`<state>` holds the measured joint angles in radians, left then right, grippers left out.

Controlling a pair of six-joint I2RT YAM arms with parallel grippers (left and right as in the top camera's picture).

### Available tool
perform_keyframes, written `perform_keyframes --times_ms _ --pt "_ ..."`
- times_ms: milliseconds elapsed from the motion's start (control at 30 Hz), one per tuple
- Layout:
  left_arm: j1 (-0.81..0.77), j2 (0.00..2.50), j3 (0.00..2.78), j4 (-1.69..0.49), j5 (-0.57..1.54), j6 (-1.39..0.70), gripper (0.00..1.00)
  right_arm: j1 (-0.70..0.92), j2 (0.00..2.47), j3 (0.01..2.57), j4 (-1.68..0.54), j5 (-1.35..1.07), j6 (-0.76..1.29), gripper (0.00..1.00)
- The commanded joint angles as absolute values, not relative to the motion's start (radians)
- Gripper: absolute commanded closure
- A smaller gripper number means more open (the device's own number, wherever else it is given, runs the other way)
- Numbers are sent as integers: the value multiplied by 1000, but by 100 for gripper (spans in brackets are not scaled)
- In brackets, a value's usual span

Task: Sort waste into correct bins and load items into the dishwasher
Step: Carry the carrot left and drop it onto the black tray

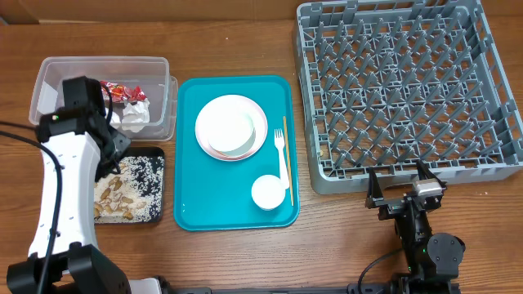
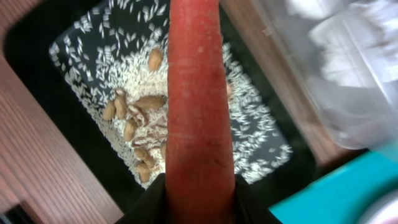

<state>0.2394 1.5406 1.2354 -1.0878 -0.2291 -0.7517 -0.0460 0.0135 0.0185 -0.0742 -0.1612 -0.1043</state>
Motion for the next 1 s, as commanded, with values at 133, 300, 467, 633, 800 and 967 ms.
perform_keyframes --times_ms 133,300,467,633,800,967 --pt "263 1524 1034 -944 -219 -794 86 -52 3 8 -69 -166 -97 0" --pt "263 1524 966 -854 -220 -794 89 -52 3 8 -69 -166 -97 0" --pt "263 1524 911 -783 -221 -793 89 -52 3 8 -69 -166 -97 0" --pt "263 1524 888 -783 -253 -784 68 -52 3 8 -69 -166 -97 0" --pt "263 1524 888 -788 -268 -765 43 -52 3 8 -69 -166 -97 0" --pt "263 1523 923 -803 -253 -719 39 -52 3 8 -69 -166 -97 0"
